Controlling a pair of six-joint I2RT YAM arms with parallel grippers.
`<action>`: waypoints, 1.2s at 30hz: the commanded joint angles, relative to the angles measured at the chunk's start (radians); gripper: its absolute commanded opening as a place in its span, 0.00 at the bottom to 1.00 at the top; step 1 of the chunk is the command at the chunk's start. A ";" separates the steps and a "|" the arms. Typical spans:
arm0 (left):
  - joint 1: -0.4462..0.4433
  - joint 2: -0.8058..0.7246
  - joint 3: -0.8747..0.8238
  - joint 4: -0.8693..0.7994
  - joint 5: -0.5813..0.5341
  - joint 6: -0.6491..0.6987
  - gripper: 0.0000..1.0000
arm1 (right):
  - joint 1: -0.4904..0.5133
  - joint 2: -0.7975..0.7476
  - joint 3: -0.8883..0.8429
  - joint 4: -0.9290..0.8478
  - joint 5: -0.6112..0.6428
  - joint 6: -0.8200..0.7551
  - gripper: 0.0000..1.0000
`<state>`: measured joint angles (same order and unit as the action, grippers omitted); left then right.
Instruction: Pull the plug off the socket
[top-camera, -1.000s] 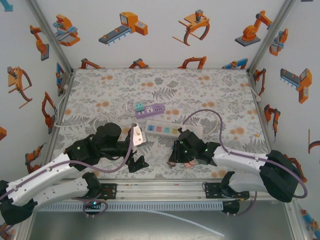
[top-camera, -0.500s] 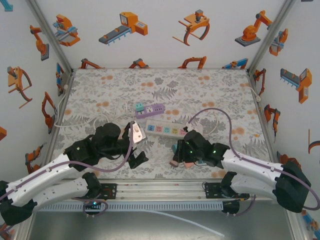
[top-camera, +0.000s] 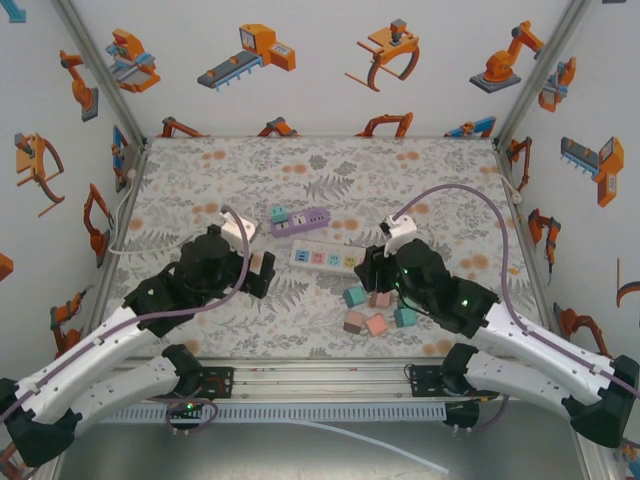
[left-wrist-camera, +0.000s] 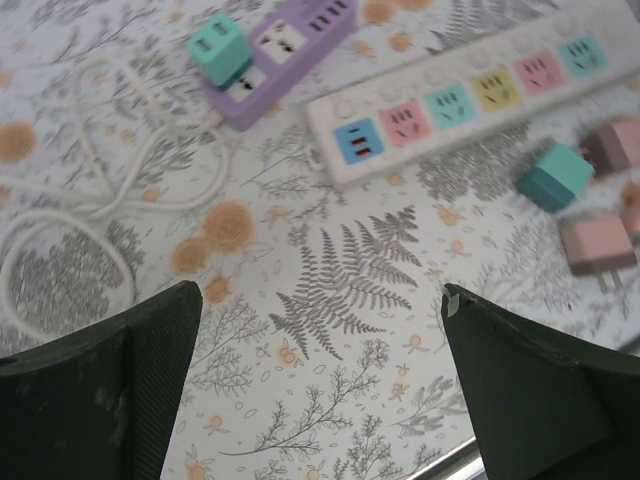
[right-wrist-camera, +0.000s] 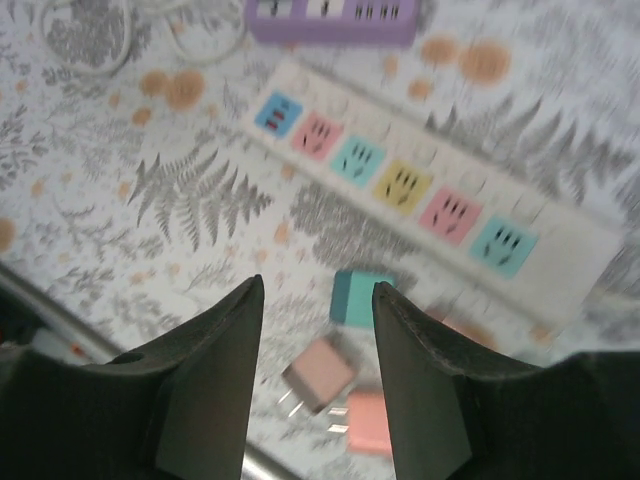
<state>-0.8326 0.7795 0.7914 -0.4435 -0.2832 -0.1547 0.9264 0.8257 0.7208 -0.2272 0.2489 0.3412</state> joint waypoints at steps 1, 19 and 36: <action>0.082 0.010 0.027 -0.041 -0.071 -0.222 0.97 | 0.006 0.018 0.012 0.247 0.007 -0.490 0.49; 0.582 0.380 0.127 0.084 0.361 -0.558 0.97 | -0.102 0.772 0.699 -0.291 -0.601 -1.236 0.76; 0.624 0.672 0.279 0.057 0.332 -0.483 0.98 | -0.201 1.482 1.460 -0.468 -0.816 -1.254 0.76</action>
<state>-0.2169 1.4296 1.0382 -0.4042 0.0559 -0.6567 0.7258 2.2498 2.0949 -0.6308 -0.5102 -0.9024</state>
